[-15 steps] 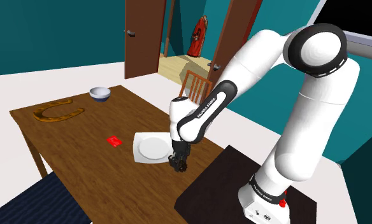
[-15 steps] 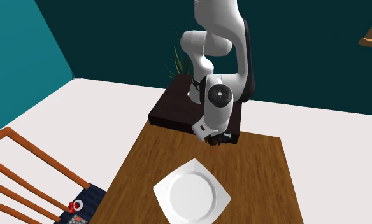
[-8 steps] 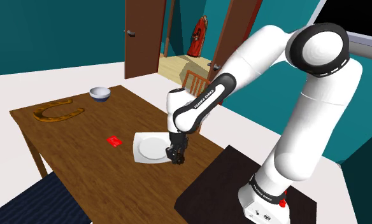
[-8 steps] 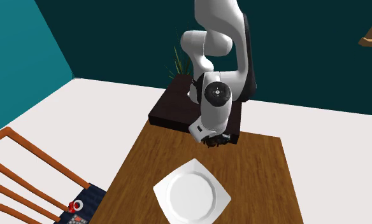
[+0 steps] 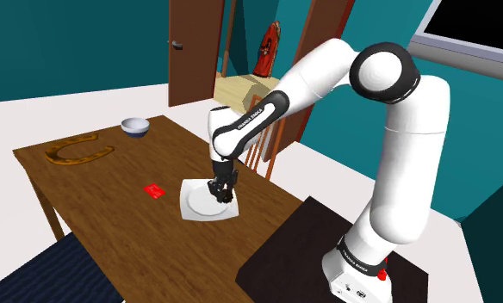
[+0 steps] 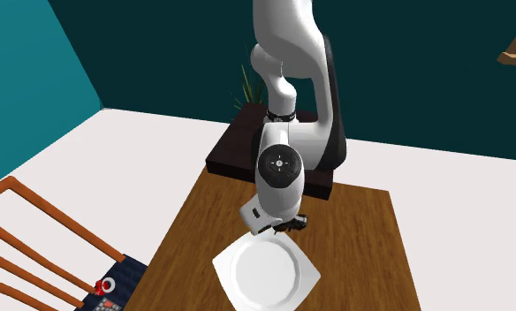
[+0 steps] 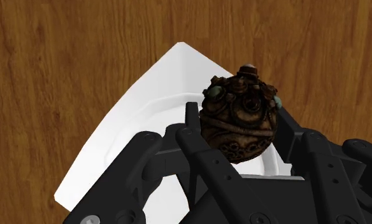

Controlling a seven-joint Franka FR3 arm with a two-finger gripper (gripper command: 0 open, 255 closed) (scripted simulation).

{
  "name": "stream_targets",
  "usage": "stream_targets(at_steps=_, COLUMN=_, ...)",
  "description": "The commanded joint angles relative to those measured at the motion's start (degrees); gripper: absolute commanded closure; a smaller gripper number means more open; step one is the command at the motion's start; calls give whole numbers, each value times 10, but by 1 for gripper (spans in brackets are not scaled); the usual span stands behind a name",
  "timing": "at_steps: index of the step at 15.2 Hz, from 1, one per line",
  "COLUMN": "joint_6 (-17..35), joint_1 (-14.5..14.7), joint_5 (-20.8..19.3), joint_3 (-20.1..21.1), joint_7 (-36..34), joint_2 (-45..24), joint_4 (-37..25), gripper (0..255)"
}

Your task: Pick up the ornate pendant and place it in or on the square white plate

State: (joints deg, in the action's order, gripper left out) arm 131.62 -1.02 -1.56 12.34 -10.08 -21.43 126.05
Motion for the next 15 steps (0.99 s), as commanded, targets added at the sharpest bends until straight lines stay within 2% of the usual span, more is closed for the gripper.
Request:
stream_targets(at_steps=1, joint_6=-22, joint_1=0, joint_5=-8, joint_3=-6, joint_7=2, joint_2=-33, joint_4=-54, gripper=255)
stream_targets(at_steps=6, joint_6=-85, joint_1=-1, joint_5=-21, joint_3=-20, joint_7=15, joint_2=-118, joint_4=-201, gripper=255)
stream_targets(at_steps=15, joint_6=-40, joint_1=5, joint_5=-30, joint_3=-27, joint_7=12, joint_2=-172, joint_4=-209, gripper=255)
